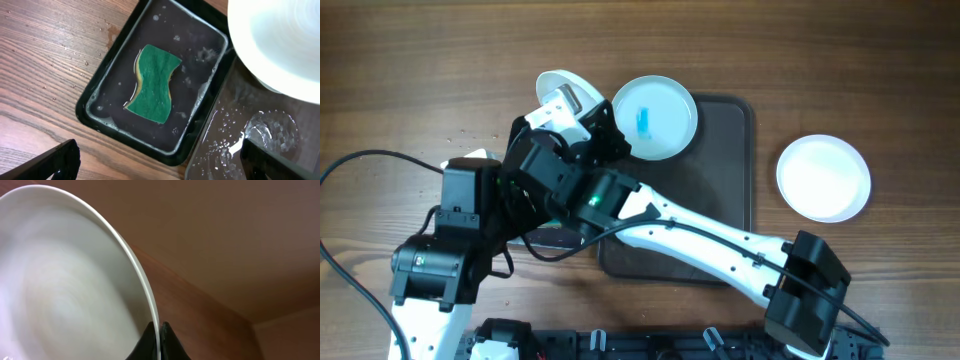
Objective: Clean dirty plates on tray and stack at the side
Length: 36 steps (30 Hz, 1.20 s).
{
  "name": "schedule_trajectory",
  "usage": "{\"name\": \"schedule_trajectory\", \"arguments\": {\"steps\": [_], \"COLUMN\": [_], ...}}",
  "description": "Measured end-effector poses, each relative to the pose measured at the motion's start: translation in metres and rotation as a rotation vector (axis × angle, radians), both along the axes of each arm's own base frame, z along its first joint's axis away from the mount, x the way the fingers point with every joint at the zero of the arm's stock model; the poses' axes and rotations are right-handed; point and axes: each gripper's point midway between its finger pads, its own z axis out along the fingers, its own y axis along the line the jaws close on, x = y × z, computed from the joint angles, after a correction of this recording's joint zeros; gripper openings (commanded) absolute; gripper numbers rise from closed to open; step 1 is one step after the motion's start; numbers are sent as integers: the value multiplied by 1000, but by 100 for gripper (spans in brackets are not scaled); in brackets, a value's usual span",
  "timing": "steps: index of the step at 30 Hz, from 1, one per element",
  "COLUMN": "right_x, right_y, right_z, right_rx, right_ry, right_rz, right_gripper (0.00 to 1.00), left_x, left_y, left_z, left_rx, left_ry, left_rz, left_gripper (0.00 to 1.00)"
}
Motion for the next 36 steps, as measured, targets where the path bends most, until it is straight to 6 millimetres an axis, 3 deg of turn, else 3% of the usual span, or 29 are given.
{"name": "schedule_trajectory", "arguments": {"steps": [36], "right_x": [0], "right_y": [2], "right_z": [9], "right_rx": [-1], "right_ry": [-37], "right_rz": [-9], "right_gripper": [4], "left_x": [1], "left_y": [0], "left_z": [5], "left_rx": [-3], "left_ry": [-21], "left_rz": [2], "left_gripper": [100]}}
